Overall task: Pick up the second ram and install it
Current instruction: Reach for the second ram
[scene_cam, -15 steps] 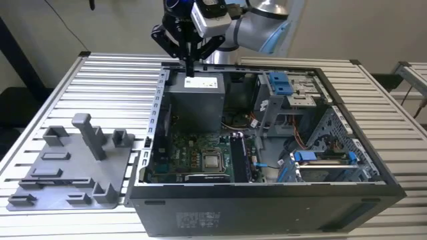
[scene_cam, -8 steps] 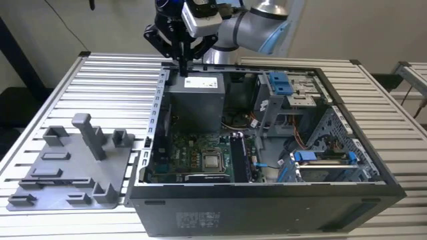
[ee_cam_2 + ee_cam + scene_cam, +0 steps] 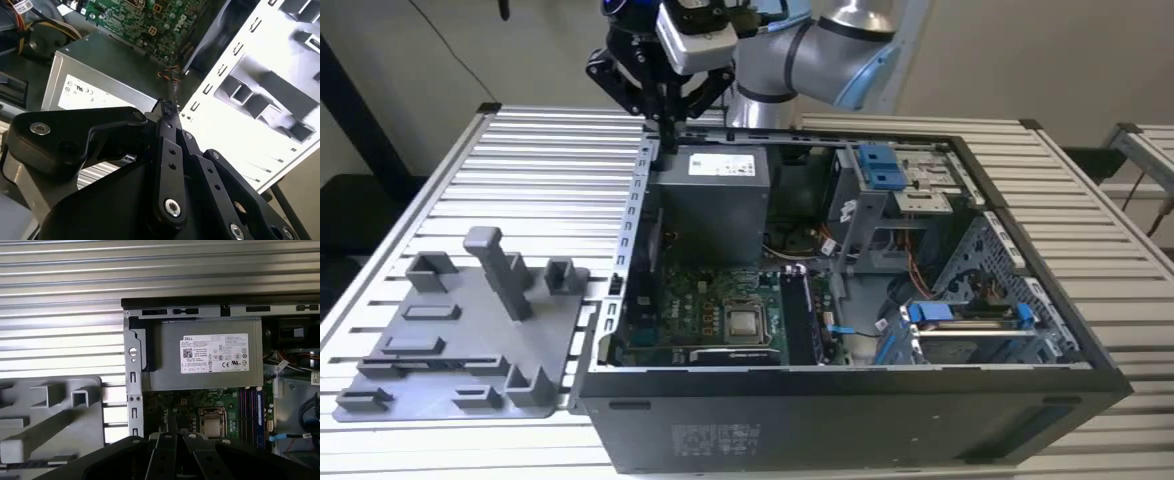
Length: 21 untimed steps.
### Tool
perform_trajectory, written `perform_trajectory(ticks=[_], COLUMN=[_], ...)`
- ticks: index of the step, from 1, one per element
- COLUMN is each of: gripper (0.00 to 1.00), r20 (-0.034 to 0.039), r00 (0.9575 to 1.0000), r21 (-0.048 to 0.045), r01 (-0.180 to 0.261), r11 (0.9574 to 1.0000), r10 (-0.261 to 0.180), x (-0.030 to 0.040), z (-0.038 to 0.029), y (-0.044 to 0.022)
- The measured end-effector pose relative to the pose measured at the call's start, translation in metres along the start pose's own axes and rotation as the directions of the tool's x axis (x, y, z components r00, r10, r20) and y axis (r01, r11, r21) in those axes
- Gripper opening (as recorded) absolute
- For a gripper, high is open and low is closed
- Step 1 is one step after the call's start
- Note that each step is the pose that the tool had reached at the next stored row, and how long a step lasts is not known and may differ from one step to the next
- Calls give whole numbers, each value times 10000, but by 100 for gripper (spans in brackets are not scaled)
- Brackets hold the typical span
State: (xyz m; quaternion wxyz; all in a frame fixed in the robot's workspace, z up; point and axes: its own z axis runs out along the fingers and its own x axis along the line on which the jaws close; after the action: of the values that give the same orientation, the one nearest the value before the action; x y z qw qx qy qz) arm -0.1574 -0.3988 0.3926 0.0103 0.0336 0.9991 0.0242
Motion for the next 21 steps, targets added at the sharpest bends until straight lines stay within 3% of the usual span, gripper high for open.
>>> perform_trajectory(ticks=[21], gripper=[11], r20=[-2], r00=[10000], r21=[-1], r01=[48], r11=[10000], r10=[-48], x=[498], z=[-10], y=[-34])
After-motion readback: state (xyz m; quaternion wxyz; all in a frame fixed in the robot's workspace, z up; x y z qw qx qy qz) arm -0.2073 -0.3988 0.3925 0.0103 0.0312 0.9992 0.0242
